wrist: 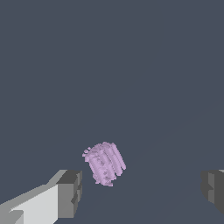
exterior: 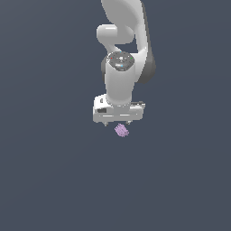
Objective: Pick up the object and move it to a goal position.
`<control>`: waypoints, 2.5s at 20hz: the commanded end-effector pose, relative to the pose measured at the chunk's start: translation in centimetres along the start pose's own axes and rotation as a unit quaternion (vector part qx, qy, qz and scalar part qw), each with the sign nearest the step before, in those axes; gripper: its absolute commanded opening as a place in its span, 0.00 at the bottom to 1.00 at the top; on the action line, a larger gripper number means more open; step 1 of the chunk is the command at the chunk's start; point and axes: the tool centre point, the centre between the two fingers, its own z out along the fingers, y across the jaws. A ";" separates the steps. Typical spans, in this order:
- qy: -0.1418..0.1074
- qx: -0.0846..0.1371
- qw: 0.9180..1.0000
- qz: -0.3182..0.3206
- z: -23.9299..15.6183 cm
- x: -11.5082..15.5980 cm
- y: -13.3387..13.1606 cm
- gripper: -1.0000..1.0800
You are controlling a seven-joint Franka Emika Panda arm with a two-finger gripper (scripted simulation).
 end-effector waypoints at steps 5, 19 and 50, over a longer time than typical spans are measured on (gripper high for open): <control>0.000 0.001 1.000 -0.017 0.7 -0.3 -0.3 0.96; 0.002 0.006 0.988 -0.155 5.9 -3.1 -2.4 0.96; 0.004 0.011 0.975 -0.223 13.2 -4.7 -3.7 0.96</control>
